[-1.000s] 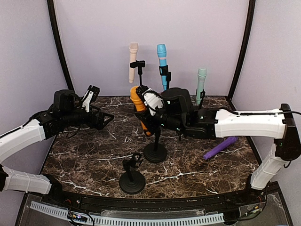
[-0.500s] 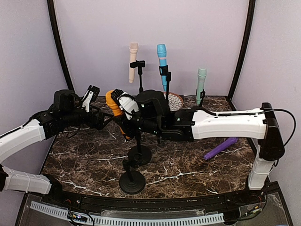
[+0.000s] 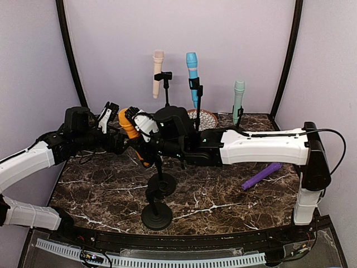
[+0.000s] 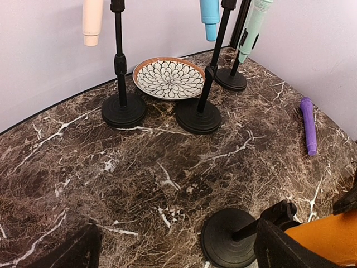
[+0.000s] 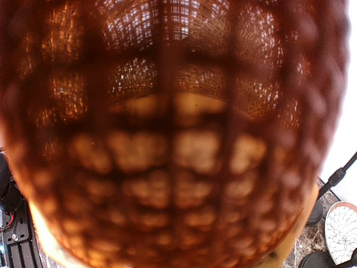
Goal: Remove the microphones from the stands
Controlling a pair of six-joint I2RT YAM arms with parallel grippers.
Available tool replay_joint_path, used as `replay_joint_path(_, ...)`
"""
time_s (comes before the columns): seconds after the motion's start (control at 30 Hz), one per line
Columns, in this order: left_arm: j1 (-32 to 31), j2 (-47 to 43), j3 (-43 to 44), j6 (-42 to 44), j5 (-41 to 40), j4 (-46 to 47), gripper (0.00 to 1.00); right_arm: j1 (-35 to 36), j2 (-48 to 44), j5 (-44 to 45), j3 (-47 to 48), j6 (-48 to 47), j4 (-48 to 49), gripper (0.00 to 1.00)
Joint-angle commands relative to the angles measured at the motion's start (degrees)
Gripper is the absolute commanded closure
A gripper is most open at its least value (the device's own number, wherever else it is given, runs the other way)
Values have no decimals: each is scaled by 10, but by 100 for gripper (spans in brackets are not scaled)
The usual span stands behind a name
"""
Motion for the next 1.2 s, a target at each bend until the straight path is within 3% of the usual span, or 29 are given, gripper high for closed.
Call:
replay_joint_path(0.0,1,-8,-3,-3,11,15,1,4,-10,10,26,8,36,80)
replay_joint_path(0.33,1,-14,-4,-6,14,16,1,4,-1,9,26,10,24,78)
replay_joint_path(0.4,1,-15,-4,-7,14,15,1,4,7,7,33,20,16,68)
replay_joint_path(0.53,1,-24,-7,-3,20,20,1,4,-3,12,29,22,13,37)
replay_joint_path(0.67,1,-43,-14,9,32,32,1,3,-30,12,11,16,18,19)
replay_joint_path(0.87,0,-97,-26,18,-24,17,1,-1,-94,-7,-52,15,31,7)
replay_joint_path(1.0,1,-170,-41,-21,-58,4,1,-21,-153,-75,-135,17,64,3)
replay_joint_path(1.17,0,-242,-68,-16,53,-20,2,-91,-199,-226,-214,58,103,1)
